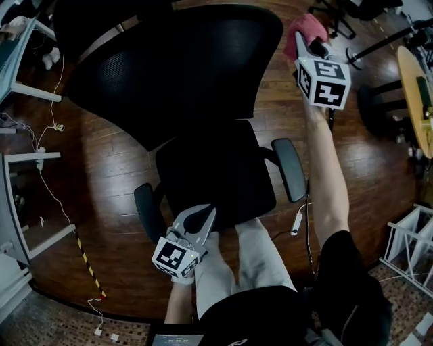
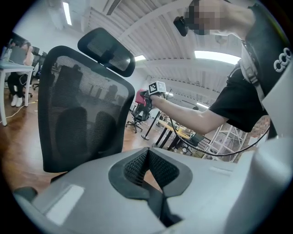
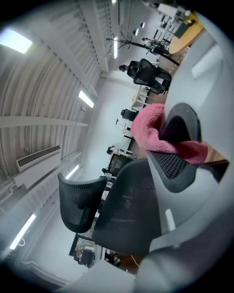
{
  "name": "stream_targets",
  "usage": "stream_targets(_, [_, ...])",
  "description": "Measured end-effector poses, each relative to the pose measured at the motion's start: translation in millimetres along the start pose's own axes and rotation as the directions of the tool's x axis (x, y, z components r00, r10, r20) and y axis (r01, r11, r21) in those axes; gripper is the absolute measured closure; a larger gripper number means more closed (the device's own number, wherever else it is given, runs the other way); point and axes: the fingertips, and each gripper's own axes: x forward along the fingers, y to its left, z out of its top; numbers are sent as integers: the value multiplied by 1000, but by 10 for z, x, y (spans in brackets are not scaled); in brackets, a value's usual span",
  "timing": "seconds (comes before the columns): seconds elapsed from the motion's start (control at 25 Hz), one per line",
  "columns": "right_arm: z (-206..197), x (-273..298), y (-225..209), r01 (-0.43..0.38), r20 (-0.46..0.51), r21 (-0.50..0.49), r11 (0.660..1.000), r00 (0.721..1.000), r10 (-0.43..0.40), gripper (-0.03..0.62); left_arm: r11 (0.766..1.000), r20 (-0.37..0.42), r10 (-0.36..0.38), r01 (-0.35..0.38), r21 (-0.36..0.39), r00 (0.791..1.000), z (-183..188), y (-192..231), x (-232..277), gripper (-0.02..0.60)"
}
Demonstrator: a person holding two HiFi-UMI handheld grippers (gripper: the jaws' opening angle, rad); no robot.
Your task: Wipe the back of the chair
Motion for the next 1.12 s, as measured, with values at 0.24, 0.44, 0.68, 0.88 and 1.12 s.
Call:
stream_targets(0.24, [375,100,932,-120,16,-143,982,992,124,551,999,41,29,-29,-16,999,26,107,-281,592])
stream_targets(0.44, [733,210,1910,-226,38,-223,948,970,240,551,996,81,80,-76,-44,994,86,350,-662,592])
stream_targets(0.68, [1049,224,2966,-327,36,-290,899,935,352,550,989,116,129,-120,-81,985,-24,582,-1131,592])
stream_targets(0.88, [1258,154,3808,-392,44,-342,854,901,432,551,978,146,190,-173,-117,971,-122,829,-1557,592])
stream_targets(1.12, [1430,-10,4653,-472,50,-390,791,847,530,551,968,173,235,-214,-129,957,-148,1009,-1924,592])
